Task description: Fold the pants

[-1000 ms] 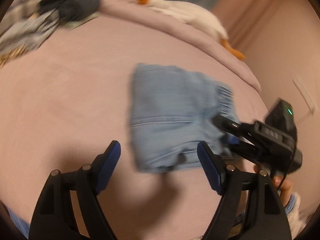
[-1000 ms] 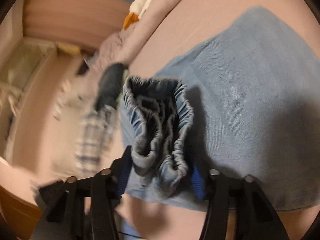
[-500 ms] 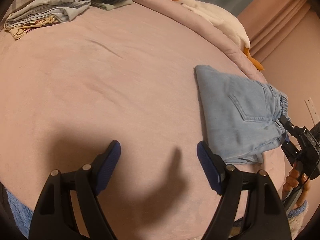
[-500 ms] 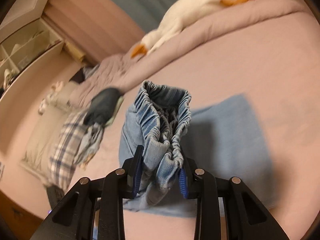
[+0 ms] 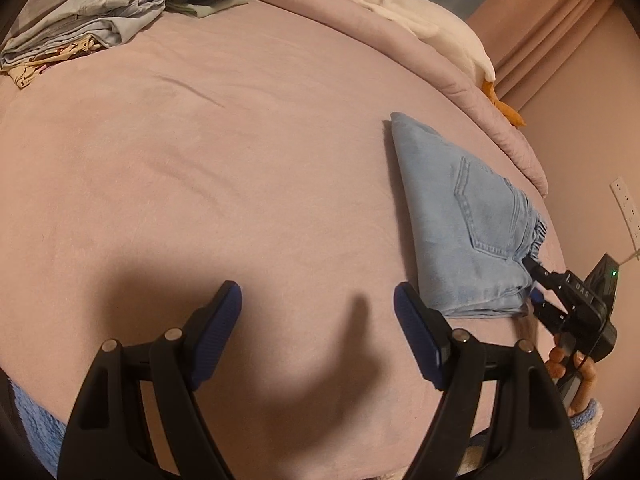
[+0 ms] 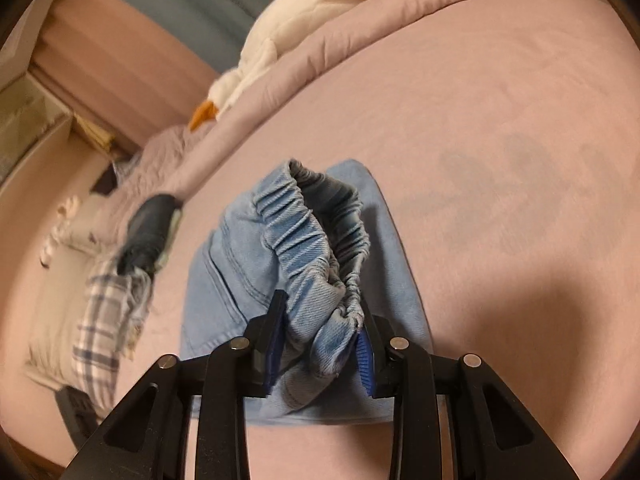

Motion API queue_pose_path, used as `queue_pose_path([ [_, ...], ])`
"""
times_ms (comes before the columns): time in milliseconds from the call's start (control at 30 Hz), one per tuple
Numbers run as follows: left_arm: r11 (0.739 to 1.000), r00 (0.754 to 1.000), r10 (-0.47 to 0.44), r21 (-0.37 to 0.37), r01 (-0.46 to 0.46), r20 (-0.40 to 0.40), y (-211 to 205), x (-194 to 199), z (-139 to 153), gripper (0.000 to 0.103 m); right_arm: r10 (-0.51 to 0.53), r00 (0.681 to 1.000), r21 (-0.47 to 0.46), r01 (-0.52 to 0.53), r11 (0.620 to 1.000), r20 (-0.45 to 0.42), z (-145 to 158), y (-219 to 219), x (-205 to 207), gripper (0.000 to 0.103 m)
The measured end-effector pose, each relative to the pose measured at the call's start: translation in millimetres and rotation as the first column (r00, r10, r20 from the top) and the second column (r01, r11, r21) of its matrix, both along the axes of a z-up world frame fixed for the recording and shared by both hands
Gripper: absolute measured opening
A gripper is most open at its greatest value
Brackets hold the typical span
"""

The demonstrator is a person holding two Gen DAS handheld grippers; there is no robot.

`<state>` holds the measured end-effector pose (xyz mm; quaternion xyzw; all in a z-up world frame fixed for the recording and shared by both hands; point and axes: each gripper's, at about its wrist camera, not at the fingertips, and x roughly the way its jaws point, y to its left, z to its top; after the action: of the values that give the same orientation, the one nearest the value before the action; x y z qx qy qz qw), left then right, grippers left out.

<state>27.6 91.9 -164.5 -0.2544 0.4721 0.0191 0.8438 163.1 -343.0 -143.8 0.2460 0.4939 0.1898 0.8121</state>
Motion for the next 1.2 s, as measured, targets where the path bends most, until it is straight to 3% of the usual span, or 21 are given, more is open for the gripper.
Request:
queue_pose_path([
  [67,1.0,1.0,-0.012,0.005,0.012,0.001,-4,2,0,0.079,0.0,0.999,-0.028,-0.001,1.0,-0.036,-5,-4,1,0.045],
  [167,0.999,1.0,-0.031,0.009,0.031,0.003,-8,6,0,0.079,-0.007,1.0,-0.046,0.006,0.999,-0.022,3,-9,-4,0.05],
  [267,0.999,0.999,-0.051,0.004,0.051,0.006,-13,13,-1,0.079,-0.01,0.999,-0.187,0.016,0.982,0.031,17,-2,-11,0.062],
  [433,0.995,0.994,-0.097,0.012,0.097,0.055,-33,29,5,0.077,0.002,0.98,-0.397,0.079,0.914,0.198,43,21,-25,0.063],
  [533,0.991,0.989,-0.132,-0.008,0.133,0.061,-45,44,3,0.068,0.083,0.948,-0.413,0.055,0.909,0.308,60,40,-28,0.063],
  [600,0.987,0.986,-0.157,-0.028,0.159,0.061,-54,52,2,0.066,0.16,0.94,-0.379,-0.036,0.925,0.301,64,55,-19,0.063],
  [667,0.983,0.982,-0.179,-0.023,0.18,0.064,-62,59,2,0.066,0.195,0.934,-0.381,-0.07,0.922,0.298,64,67,-9,0.056],
  [800,0.975,0.976,-0.217,-0.035,0.218,0.033,-71,69,-4,0.05,0.261,0.918,-0.417,-0.12,0.901,0.299,64,88,10,0.042],
  [967,0.963,0.963,-0.269,0.028,0.268,0.031,-80,68,-6,0.047,0.236,0.947,-0.474,-0.109,0.874,0.219,38,78,33,0.014],
  [1033,0.961,0.961,-0.275,0.03,0.274,0.026,-80,68,-9,0.047,0.197,0.964,-0.472,-0.092,0.877,0.177,30,67,38,0.011],
  [1100,0.962,0.962,-0.273,0.024,0.273,0.026,-79,68,-12,0.047,0.172,0.975,-0.417,-0.099,0.903,0.142,21,56,44,0.006],
  [1200,0.966,0.966,-0.258,-0.012,0.258,0.031,-73,65,-13,0.049,0.158,0.979,-0.375,-0.1,0.922,0.129,23,48,45,0.006],
])
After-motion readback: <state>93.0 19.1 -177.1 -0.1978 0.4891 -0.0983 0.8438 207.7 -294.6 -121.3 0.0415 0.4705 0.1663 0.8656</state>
